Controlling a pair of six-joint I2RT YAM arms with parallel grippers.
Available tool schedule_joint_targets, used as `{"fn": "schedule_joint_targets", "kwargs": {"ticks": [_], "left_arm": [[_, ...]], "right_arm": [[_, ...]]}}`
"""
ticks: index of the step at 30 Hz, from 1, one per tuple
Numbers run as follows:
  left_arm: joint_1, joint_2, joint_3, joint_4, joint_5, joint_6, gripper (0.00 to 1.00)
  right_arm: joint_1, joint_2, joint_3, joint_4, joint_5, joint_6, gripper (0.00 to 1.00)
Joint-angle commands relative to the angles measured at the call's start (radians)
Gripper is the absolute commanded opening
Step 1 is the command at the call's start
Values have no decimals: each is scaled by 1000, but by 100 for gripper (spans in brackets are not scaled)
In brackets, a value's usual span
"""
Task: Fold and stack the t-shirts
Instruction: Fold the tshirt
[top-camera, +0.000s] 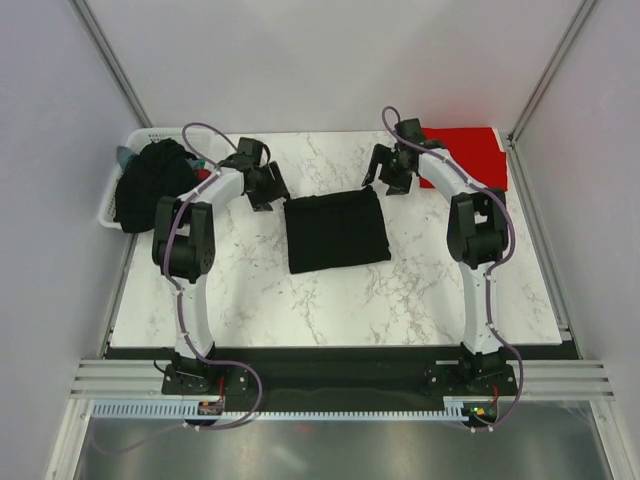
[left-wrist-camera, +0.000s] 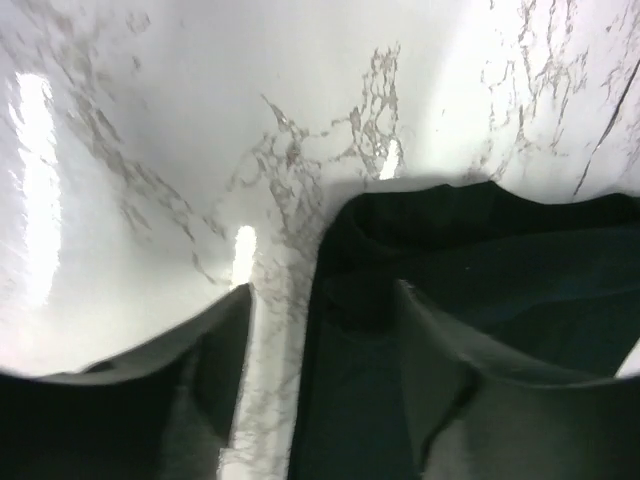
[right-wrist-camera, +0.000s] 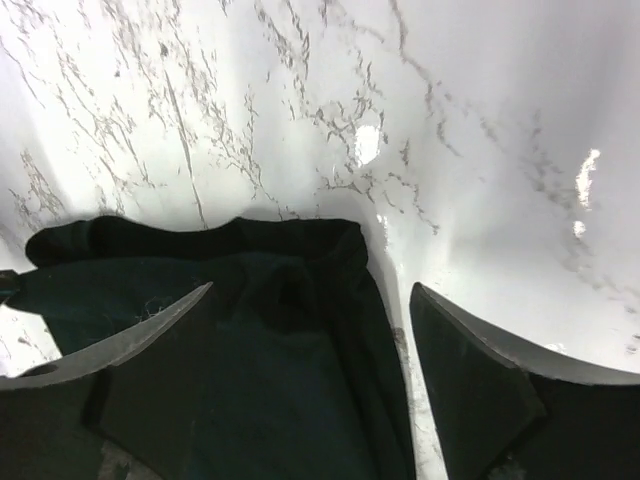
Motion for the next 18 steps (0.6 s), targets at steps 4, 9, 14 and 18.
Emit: {"fn": "schedule_joint_targets", "kwargs": {"ticks": [4, 9, 14, 18], "left_arm": [[-2, -131, 72, -47, 10, 63, 82], [-81, -351, -69, -55, -45, 23, 79], [-262, -412, -206, -12, -68, -49, 73], [-391, -380, -327, 80, -73, -127, 72]], "right_arm": [[-12, -230, -16, 35, 24, -20, 87], [60, -509, -379, 207, -57, 44, 81], [117, -543, -701, 511, -322, 195, 30], [105, -461, -811, 597, -387, 207, 15]]}}
